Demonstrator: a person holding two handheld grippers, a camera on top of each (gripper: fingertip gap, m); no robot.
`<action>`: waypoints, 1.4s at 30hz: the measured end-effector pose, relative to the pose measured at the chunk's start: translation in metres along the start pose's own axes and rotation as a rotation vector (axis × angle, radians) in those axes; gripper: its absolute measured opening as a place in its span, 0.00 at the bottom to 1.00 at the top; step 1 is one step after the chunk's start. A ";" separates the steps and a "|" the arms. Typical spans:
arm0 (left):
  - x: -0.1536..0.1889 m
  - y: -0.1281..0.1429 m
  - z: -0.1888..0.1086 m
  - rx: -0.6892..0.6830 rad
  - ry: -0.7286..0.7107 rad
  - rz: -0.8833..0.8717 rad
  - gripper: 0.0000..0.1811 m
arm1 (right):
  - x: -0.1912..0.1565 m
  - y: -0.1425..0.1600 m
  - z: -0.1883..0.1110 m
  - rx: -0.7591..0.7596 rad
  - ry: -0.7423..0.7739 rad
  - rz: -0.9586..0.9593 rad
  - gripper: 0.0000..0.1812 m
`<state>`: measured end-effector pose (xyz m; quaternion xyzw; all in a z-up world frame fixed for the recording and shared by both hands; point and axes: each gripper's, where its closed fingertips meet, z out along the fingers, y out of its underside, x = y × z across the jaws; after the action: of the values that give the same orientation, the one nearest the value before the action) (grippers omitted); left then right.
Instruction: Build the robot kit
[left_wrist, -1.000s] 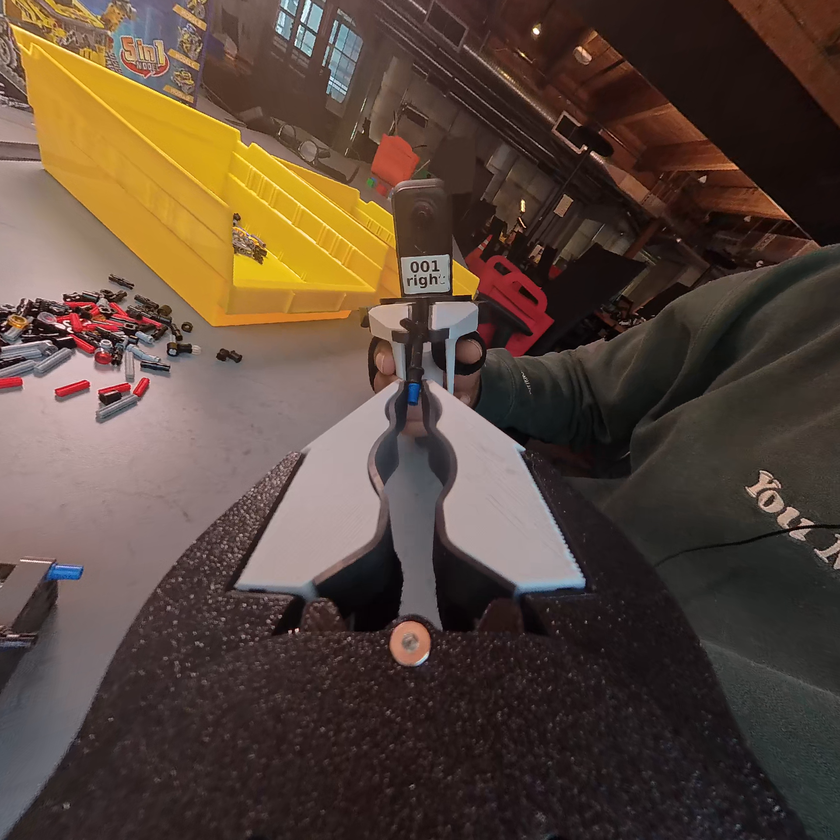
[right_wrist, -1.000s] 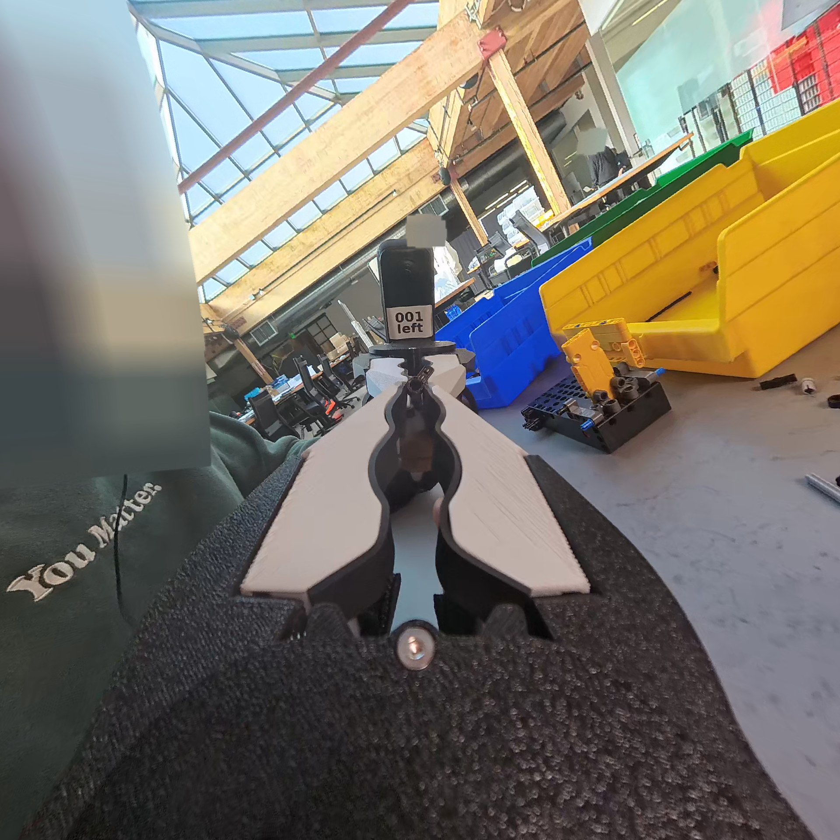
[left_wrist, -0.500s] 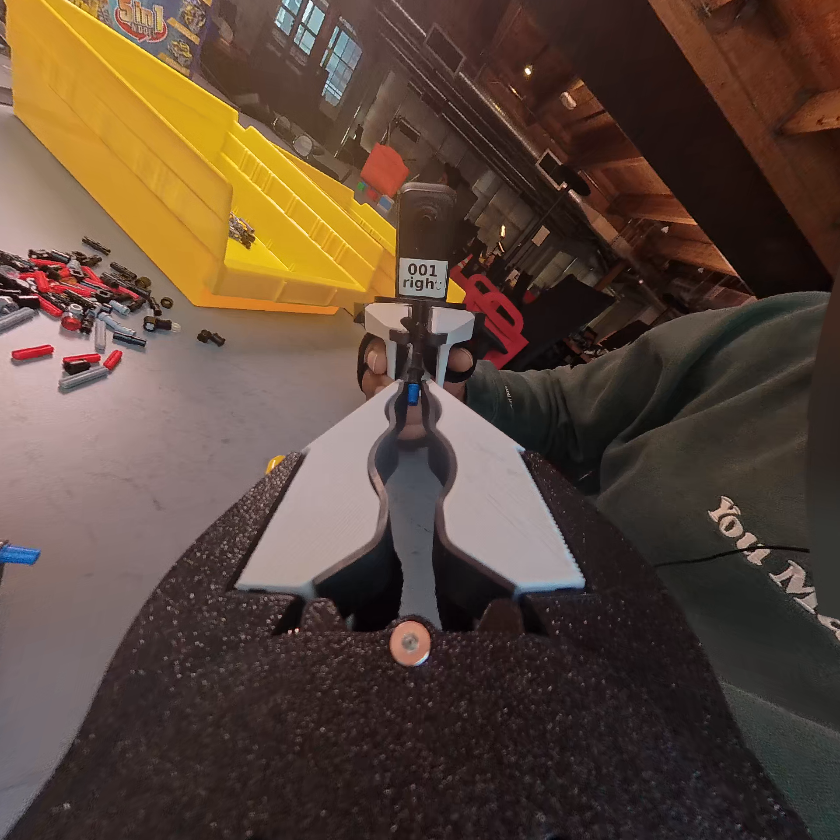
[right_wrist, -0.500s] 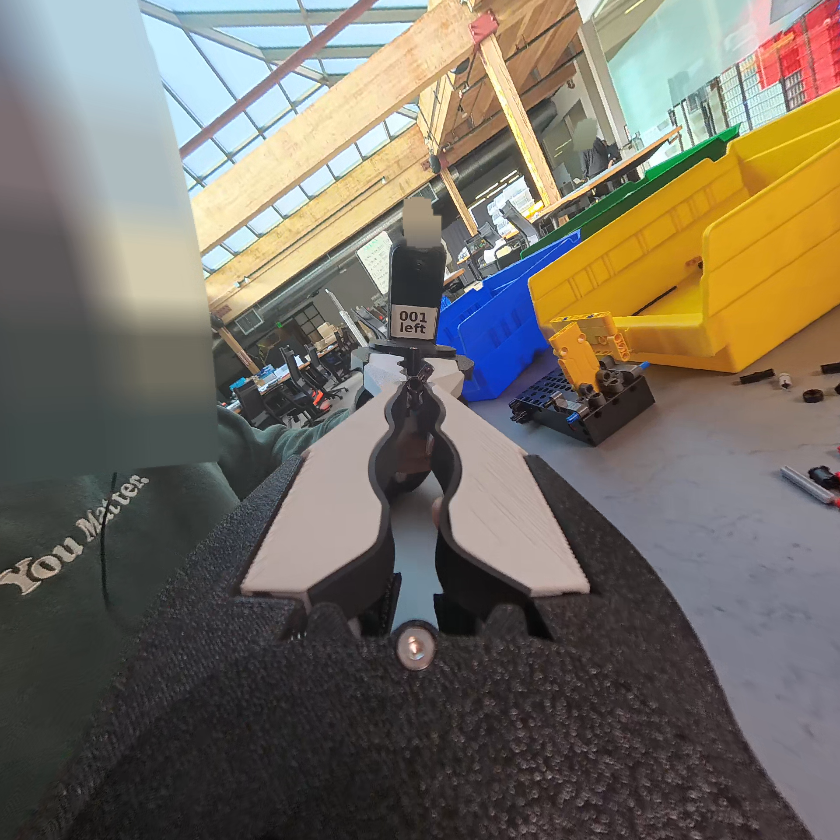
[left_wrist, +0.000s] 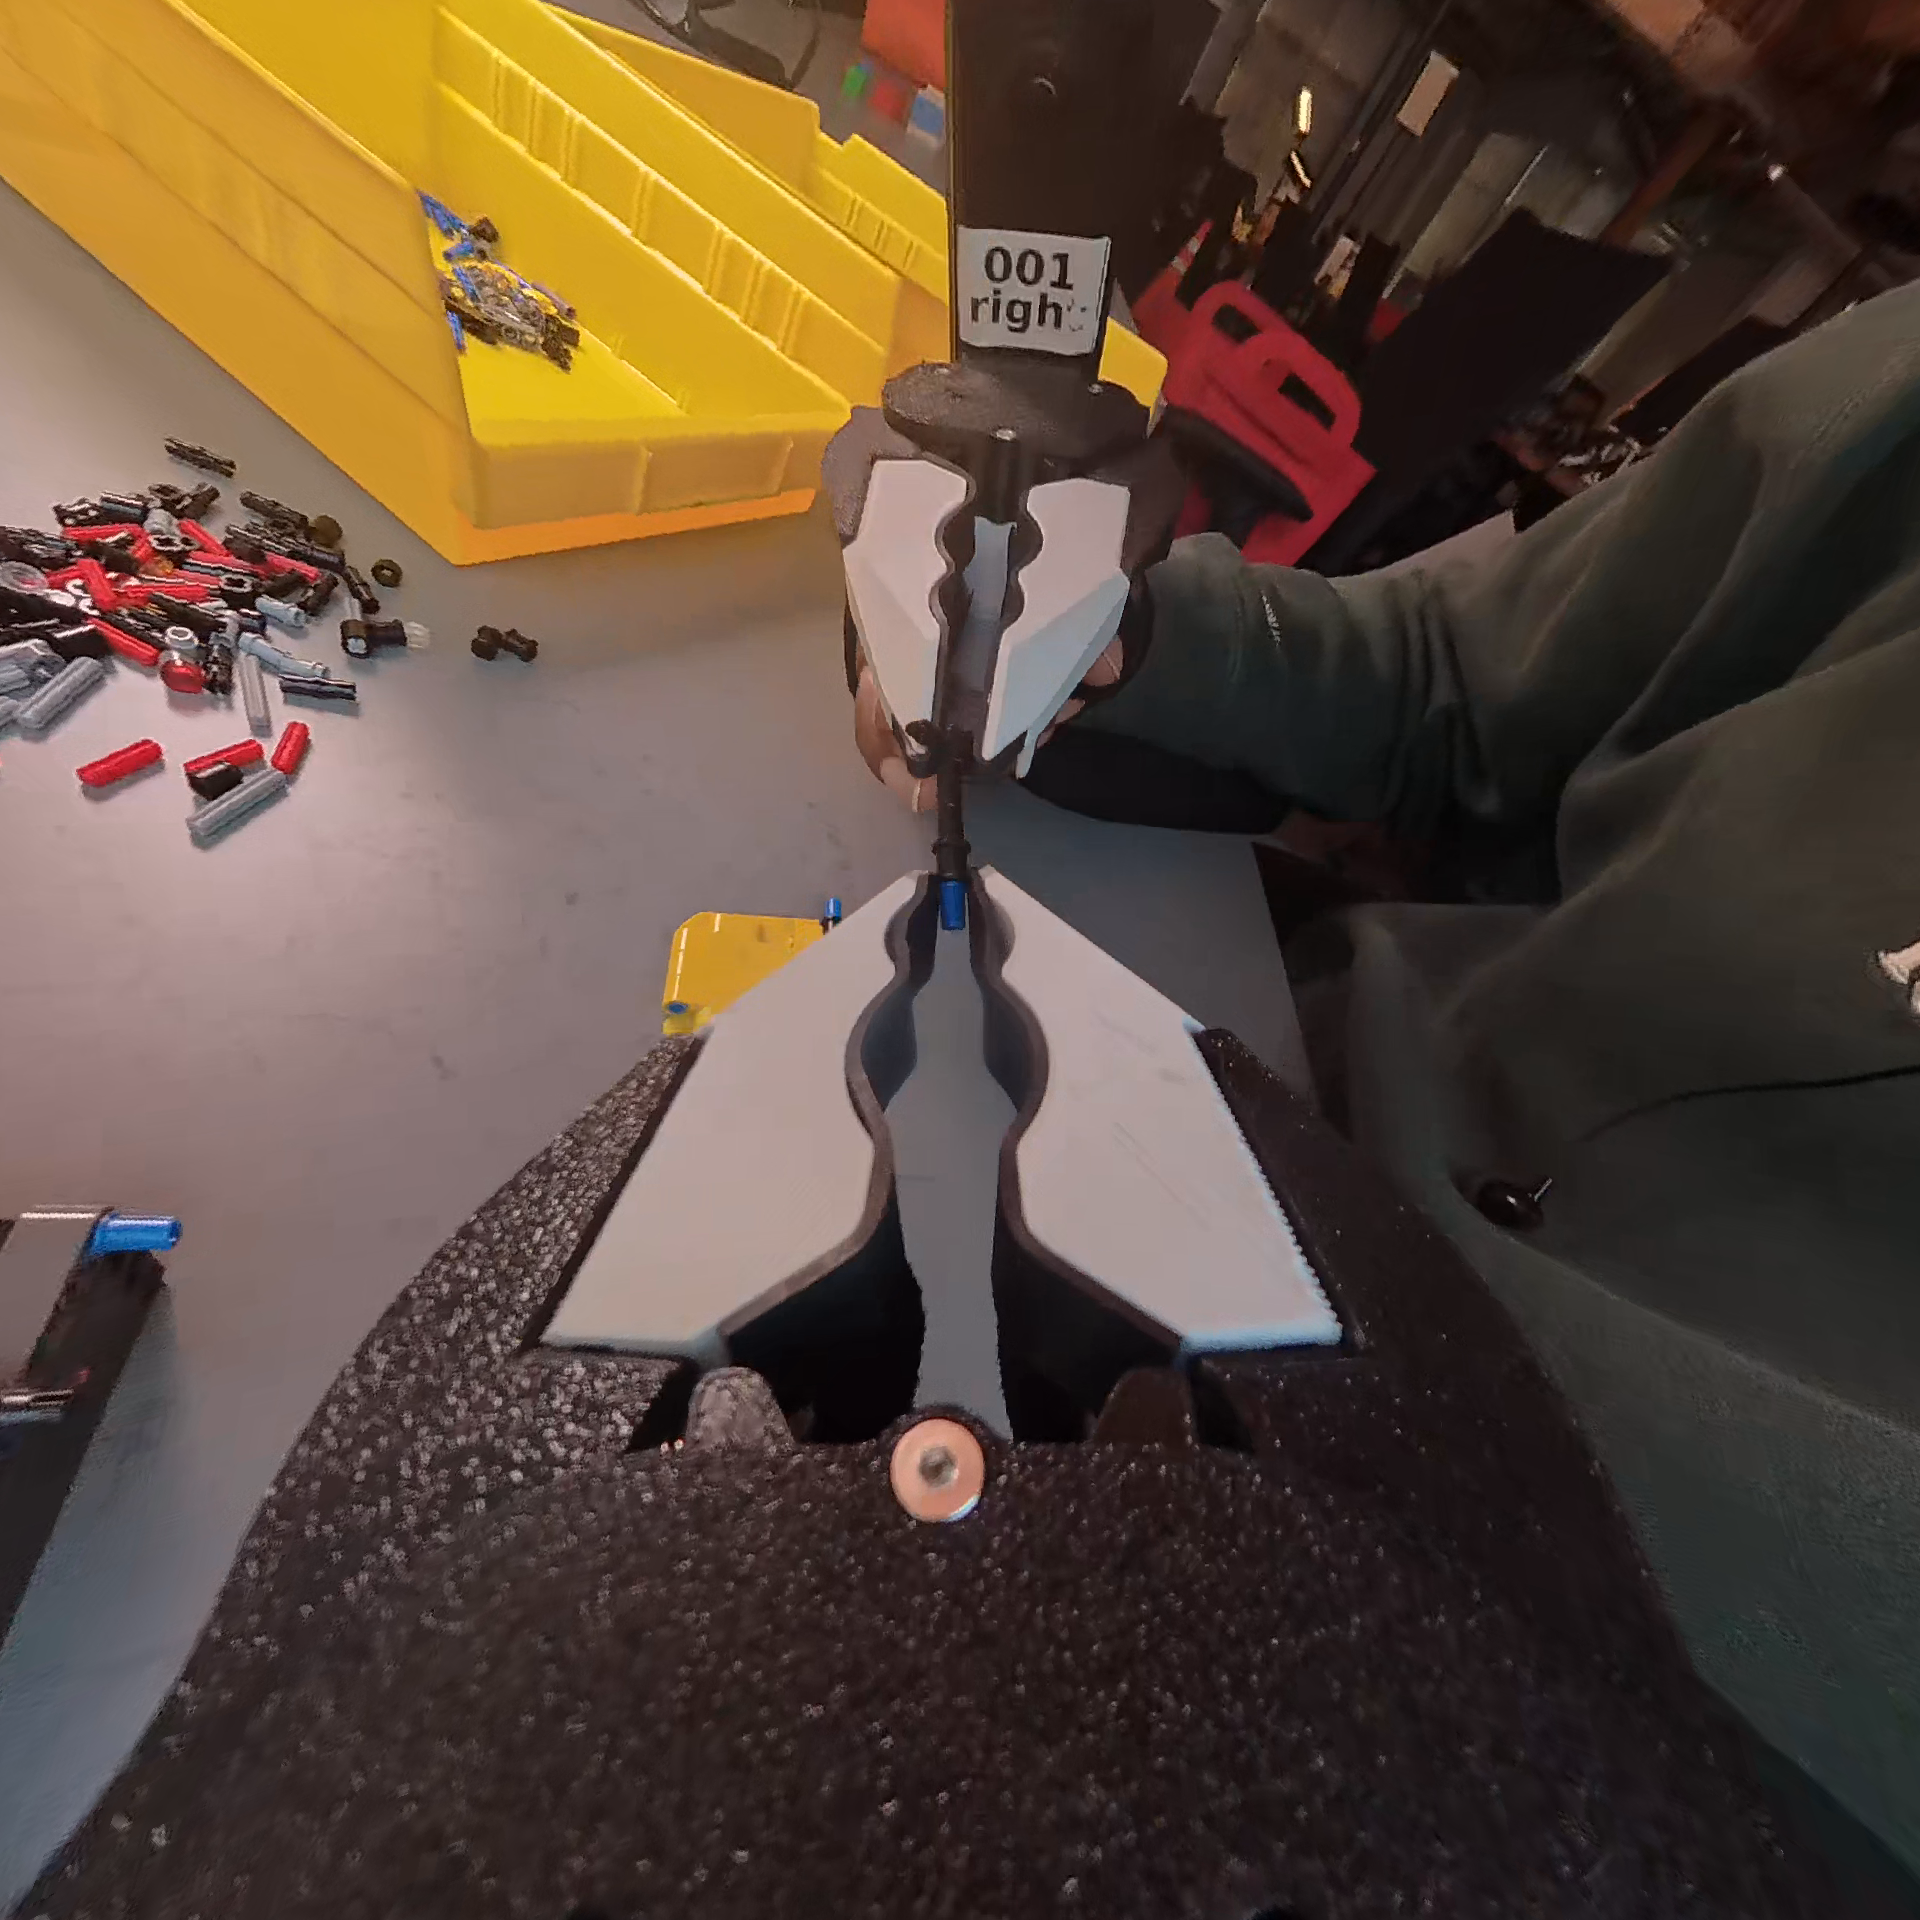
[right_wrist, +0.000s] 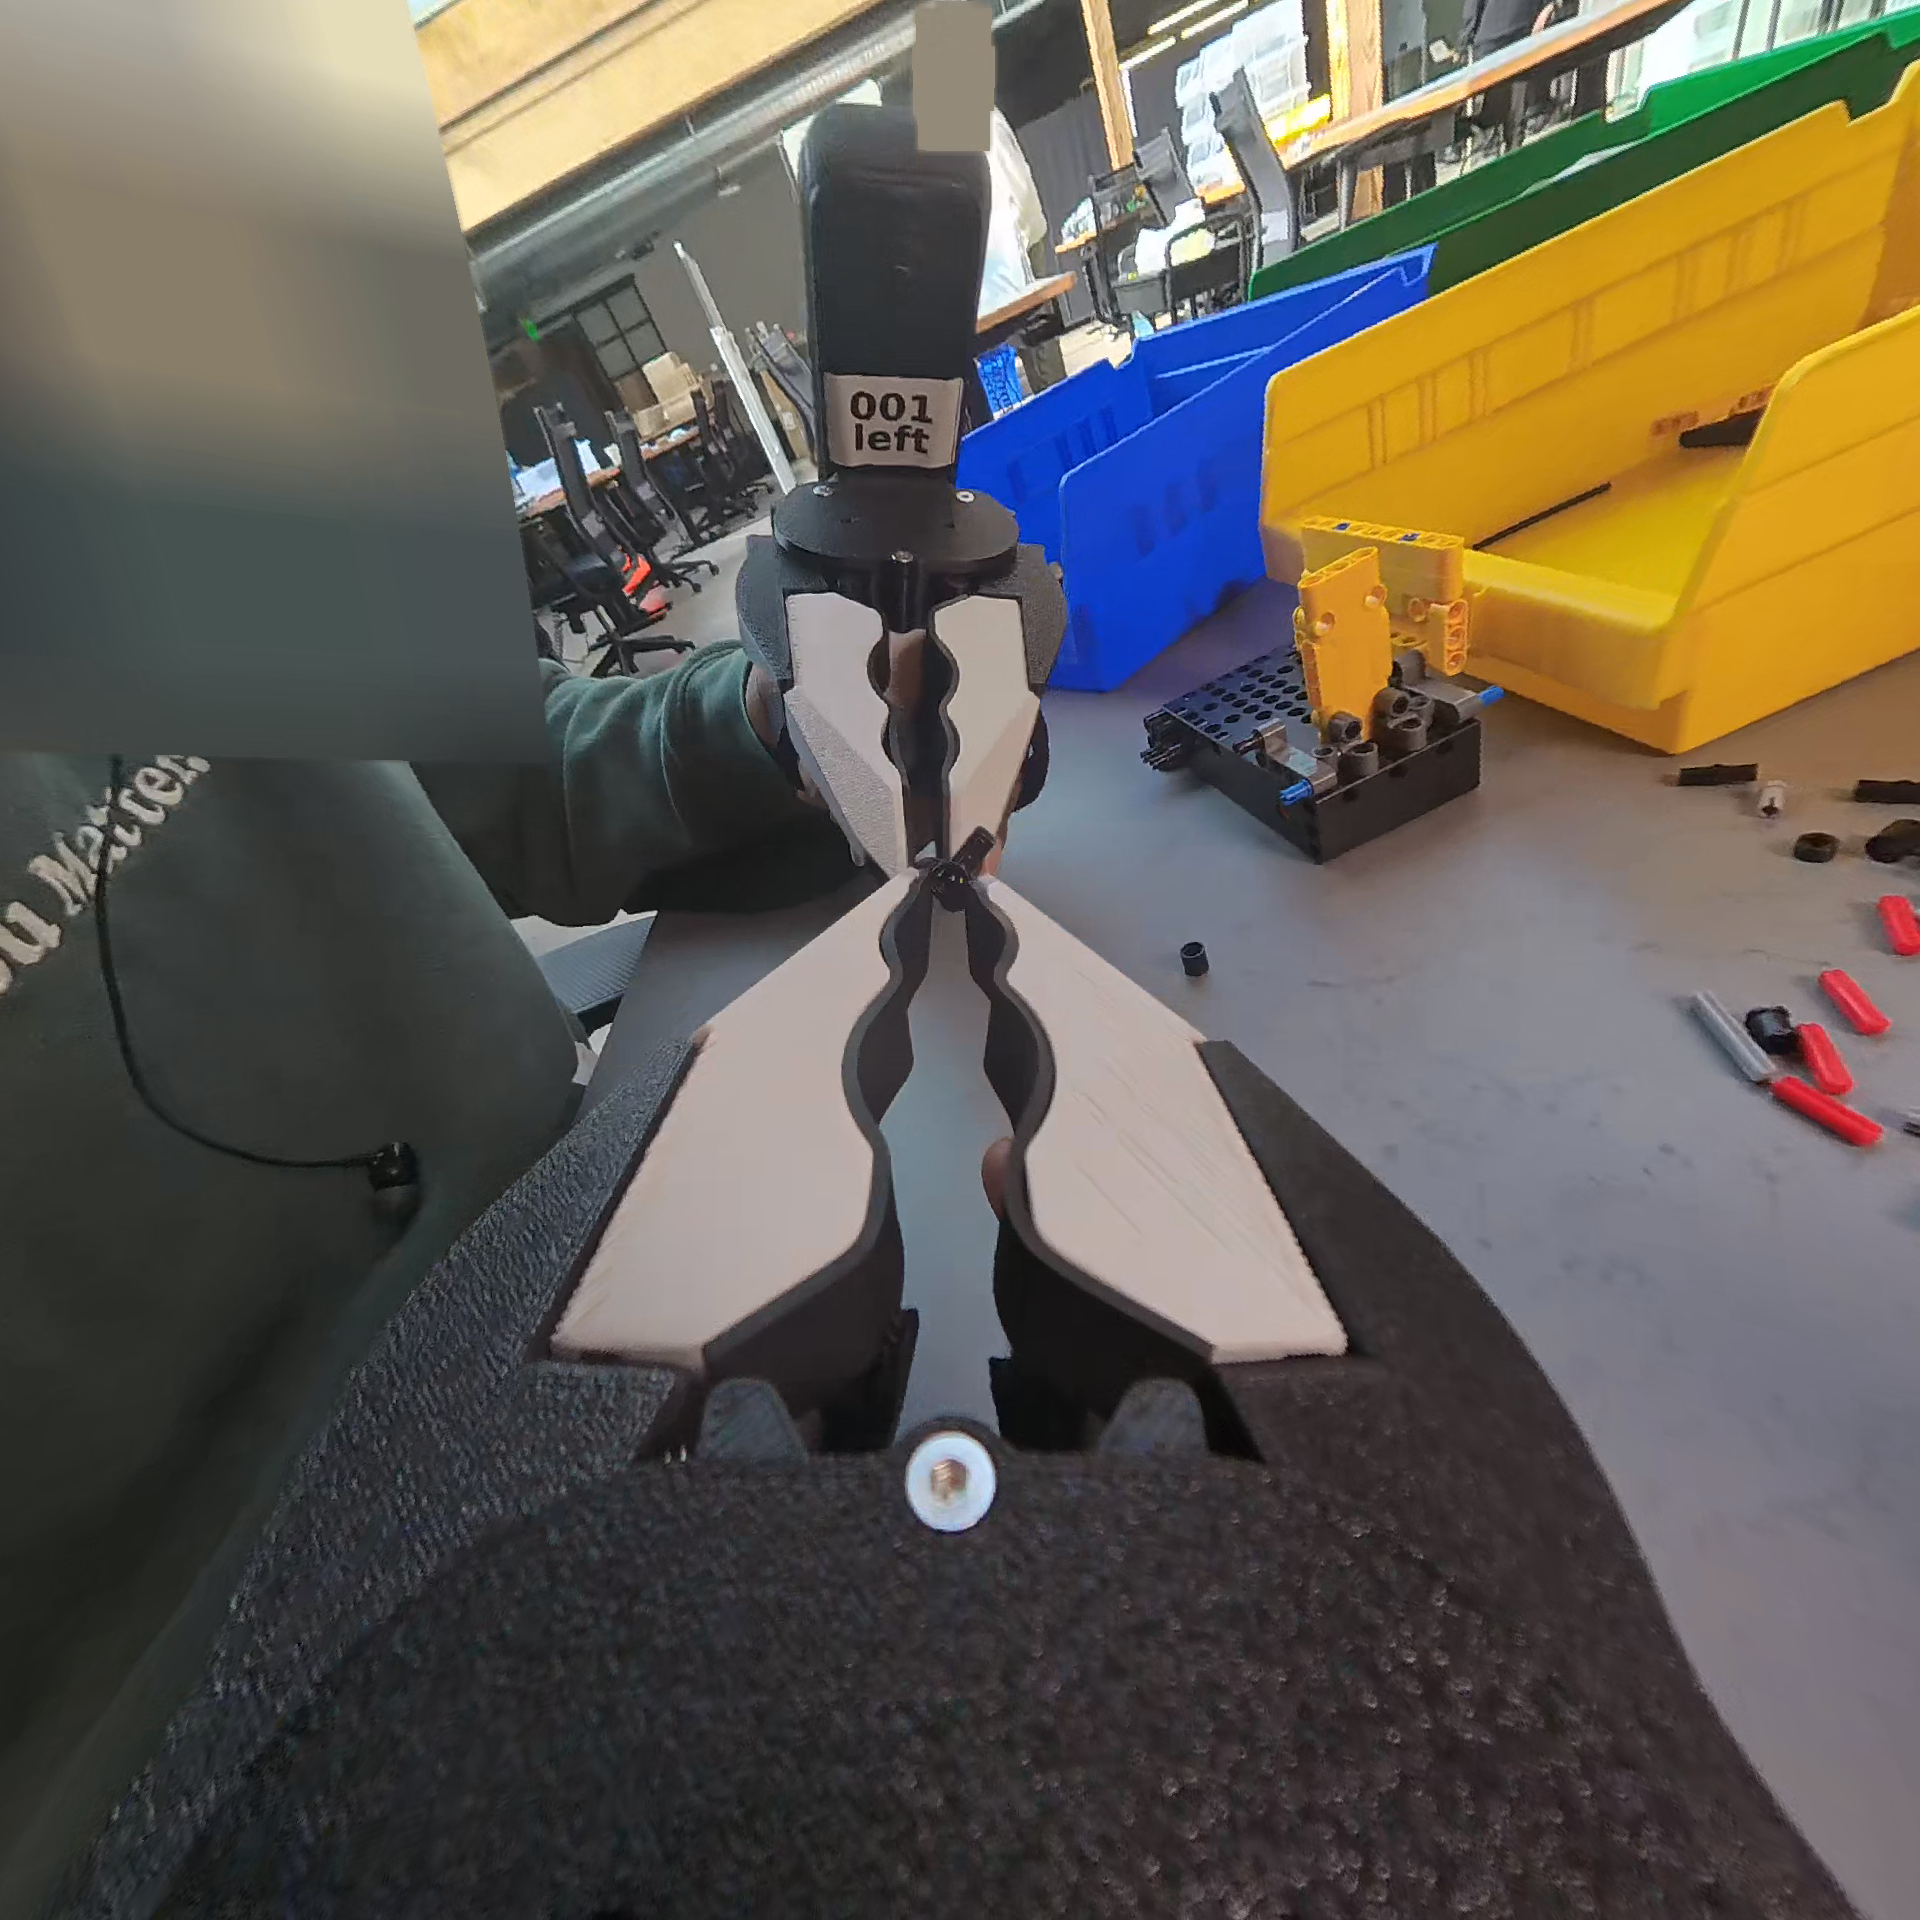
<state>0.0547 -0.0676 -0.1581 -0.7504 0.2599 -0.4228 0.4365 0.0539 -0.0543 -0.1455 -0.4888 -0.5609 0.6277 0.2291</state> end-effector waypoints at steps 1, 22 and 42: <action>0.002 0.001 0.001 -0.009 0.008 0.012 0.02 | 0.000 0.001 0.000 -0.002 -0.004 0.003 0.03; 0.005 -0.003 0.001 0.019 0.012 0.042 0.02 | -0.010 -0.005 -0.001 0.064 -0.136 0.177 0.03; -0.002 0.030 0.012 -0.183 -0.040 0.075 0.02 | -0.003 0.044 -0.002 -0.284 -0.013 -0.069 0.03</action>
<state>0.0631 -0.0757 -0.1880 -0.7851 0.3166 -0.3656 0.3870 0.0689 -0.0676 -0.1854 -0.4924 -0.6621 0.5370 0.1756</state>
